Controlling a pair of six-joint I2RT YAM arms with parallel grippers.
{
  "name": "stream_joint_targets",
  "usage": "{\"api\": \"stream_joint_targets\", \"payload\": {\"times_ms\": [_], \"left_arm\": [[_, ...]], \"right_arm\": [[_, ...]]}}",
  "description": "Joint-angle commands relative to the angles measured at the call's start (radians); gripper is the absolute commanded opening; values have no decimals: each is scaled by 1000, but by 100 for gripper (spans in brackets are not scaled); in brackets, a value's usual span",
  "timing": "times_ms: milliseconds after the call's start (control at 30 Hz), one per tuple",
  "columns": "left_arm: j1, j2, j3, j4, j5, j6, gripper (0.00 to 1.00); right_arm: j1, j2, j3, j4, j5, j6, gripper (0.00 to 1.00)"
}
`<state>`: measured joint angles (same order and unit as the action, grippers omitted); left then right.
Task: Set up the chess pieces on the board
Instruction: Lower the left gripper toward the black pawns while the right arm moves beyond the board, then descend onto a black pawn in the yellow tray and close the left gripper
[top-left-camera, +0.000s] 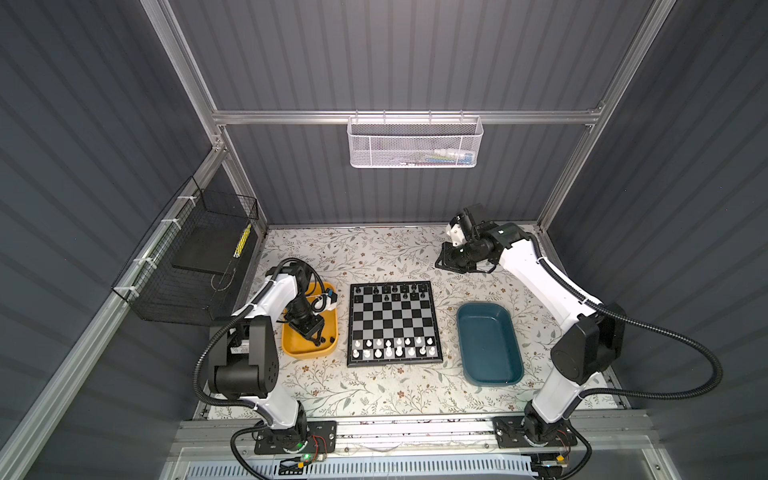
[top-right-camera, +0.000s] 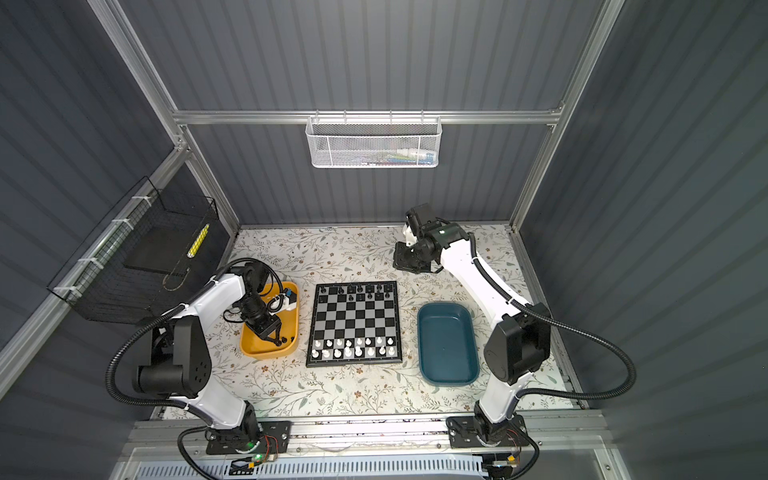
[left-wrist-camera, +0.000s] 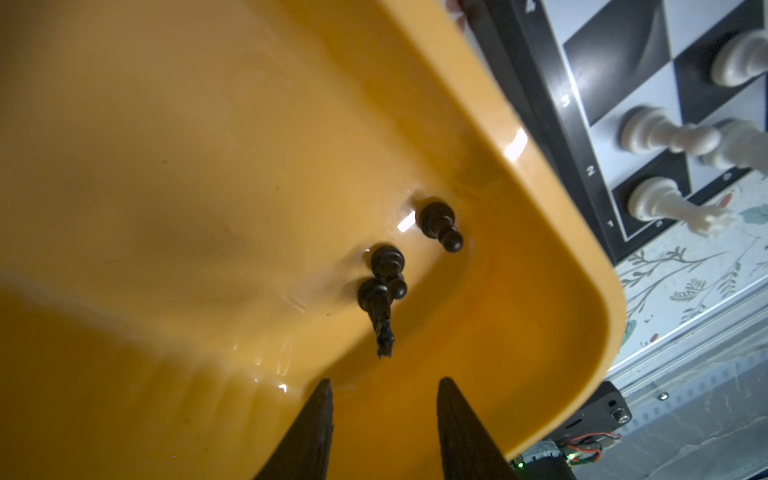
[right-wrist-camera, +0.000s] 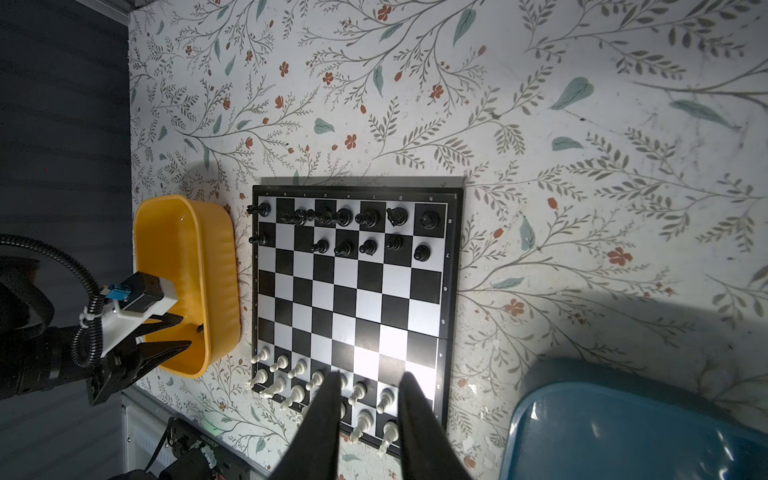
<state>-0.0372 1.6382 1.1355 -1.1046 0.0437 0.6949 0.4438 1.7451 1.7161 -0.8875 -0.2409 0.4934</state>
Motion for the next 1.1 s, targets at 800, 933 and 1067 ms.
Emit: {"api": "stream_joint_targets", "payload": {"times_ms": [800,933,1067], "left_arm": [[9,30,-42,54,-8,-28,41],[9,30,-61,61,-4,-29,40],[8,30,-67,69,-6,-29,40]], "right_arm": [[-8,39,28,-11,-20,-11,27],[-8,42,30,-11,-23,-12,27],[-10,44,30,-11,-23,-14,27]]}}
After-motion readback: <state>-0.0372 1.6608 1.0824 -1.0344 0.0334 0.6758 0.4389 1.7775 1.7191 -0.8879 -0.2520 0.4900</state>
